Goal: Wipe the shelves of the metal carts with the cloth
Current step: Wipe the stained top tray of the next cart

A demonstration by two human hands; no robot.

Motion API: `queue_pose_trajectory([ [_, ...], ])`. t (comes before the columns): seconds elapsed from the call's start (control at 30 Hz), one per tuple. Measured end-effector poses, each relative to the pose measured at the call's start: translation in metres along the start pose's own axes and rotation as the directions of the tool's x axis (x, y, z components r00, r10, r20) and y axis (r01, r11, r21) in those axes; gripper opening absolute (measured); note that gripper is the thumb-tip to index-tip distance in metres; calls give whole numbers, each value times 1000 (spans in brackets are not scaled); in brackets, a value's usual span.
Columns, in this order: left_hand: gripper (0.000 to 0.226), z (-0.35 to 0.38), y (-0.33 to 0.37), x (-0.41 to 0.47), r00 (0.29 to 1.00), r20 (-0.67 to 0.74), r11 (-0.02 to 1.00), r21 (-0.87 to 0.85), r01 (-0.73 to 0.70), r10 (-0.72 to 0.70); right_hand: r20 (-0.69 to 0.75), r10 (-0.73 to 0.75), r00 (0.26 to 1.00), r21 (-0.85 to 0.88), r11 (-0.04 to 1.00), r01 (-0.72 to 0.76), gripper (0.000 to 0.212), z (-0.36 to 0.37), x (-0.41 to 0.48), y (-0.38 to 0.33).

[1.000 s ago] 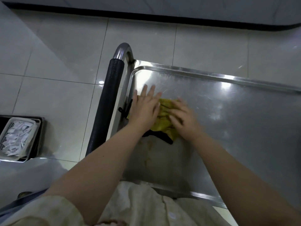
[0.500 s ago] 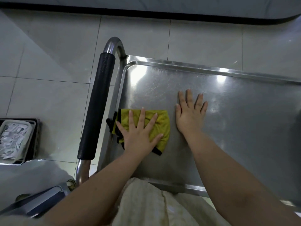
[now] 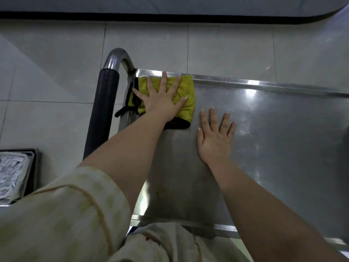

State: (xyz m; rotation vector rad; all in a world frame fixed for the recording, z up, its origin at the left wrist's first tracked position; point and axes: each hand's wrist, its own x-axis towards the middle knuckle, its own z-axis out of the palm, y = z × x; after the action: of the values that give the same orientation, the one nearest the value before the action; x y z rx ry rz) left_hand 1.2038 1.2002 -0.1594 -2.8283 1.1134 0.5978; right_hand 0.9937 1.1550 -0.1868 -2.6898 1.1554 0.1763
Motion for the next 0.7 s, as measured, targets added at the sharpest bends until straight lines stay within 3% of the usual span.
queue_pose_trajectory([
  [0.3,72,49,-16,-132,992,-71,994,40,-100,103,47,11,999,23,1000,-12,55,-6,4,0],
  [0.47,71,88,-23,-228,994,-99,998,50,-41,46,70,13,997,24,1000,-15,55,-4,6,1],
  [0.7,69,89,-19,-224,992,-121,998,58,30,-23,86,27,996,-22,999,-25,58,-5,-16,-5],
])
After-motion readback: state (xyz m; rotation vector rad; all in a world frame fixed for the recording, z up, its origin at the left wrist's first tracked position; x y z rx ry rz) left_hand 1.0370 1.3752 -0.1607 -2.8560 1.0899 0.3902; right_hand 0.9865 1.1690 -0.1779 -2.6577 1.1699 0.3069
